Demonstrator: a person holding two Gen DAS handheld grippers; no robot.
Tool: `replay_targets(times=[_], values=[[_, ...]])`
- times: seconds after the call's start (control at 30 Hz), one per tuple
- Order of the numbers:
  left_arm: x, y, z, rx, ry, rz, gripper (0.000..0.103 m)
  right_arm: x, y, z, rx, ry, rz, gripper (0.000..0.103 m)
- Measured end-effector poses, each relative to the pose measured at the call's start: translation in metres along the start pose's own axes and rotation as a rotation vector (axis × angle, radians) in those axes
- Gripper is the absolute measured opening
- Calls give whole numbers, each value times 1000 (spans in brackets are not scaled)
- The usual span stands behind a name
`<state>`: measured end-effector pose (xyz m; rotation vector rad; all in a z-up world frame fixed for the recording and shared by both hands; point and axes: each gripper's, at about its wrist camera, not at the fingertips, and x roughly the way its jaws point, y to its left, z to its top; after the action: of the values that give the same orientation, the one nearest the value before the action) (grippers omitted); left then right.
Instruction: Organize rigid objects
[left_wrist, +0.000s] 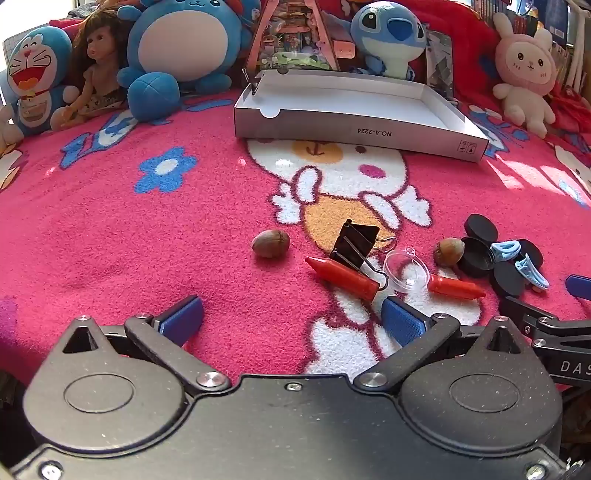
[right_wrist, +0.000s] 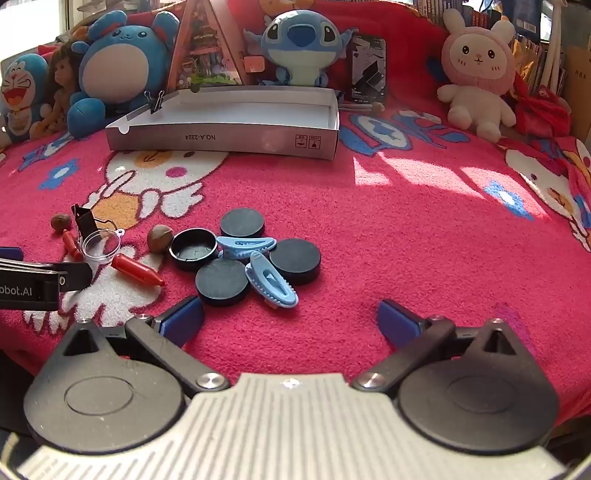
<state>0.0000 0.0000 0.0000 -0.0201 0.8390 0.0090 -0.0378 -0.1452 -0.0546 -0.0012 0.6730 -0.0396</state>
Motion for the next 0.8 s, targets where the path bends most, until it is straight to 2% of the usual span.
replay_targets(times=[0.8], values=[[1, 1, 0, 8, 0, 8, 103, -1, 0, -1, -1, 3, -1, 103]])
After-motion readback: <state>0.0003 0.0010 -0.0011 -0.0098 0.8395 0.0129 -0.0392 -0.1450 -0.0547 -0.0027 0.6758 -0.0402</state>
